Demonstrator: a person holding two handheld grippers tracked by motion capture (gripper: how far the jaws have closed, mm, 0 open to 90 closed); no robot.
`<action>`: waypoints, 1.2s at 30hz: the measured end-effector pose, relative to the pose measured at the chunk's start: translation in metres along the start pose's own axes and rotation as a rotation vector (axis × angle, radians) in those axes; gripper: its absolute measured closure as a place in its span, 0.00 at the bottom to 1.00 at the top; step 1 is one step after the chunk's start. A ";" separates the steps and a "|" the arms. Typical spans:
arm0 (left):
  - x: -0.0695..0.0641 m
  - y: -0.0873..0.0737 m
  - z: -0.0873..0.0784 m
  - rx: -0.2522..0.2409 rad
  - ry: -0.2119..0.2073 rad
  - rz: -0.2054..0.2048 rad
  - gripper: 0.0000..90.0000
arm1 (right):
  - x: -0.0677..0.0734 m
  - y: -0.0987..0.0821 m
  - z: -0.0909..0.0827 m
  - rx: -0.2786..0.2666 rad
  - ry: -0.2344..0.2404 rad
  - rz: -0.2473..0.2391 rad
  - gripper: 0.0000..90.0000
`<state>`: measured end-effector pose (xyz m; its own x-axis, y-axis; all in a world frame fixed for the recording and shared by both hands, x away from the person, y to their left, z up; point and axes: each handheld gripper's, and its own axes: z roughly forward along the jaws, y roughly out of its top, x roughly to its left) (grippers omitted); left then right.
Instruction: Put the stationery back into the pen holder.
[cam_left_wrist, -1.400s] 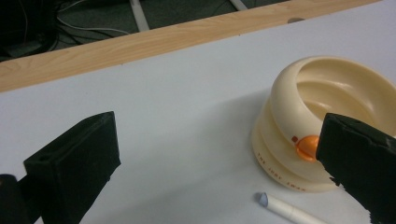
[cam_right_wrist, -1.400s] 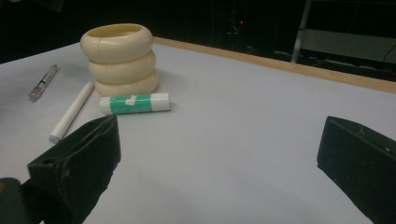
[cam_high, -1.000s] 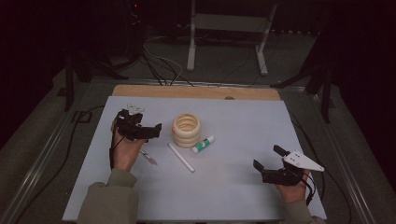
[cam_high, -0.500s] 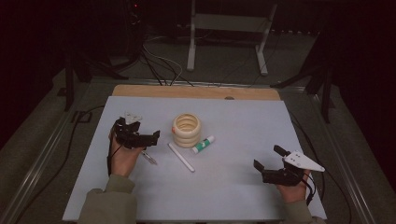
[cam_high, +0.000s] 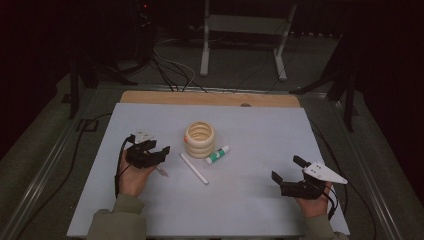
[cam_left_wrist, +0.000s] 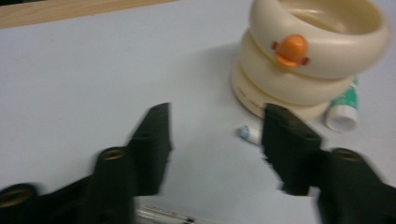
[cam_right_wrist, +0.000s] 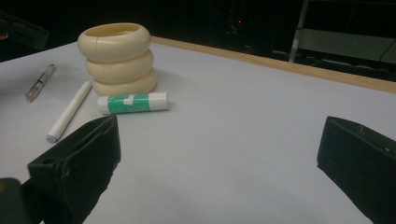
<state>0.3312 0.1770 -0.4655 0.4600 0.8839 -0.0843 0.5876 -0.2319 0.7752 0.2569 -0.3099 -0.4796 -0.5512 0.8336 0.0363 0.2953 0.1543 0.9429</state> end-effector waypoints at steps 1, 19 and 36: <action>-0.001 -0.001 0.000 -0.001 -0.002 0.002 0.56 | 0.000 0.000 0.000 0.001 0.001 -0.001 0.00; -0.011 -0.023 0.010 0.112 -0.089 0.065 1.00 | 0.000 0.000 0.000 0.002 -0.001 -0.002 0.00; -0.006 -0.037 0.022 0.225 -0.097 0.075 1.00 | 0.001 0.000 0.000 0.005 -0.004 0.001 0.00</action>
<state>0.3210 0.1718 -0.5078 0.5632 0.8203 -0.0998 0.6776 -0.3893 0.6239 0.2569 -0.3092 -0.4799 -0.5479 0.8358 0.0358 0.2999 0.1563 0.9411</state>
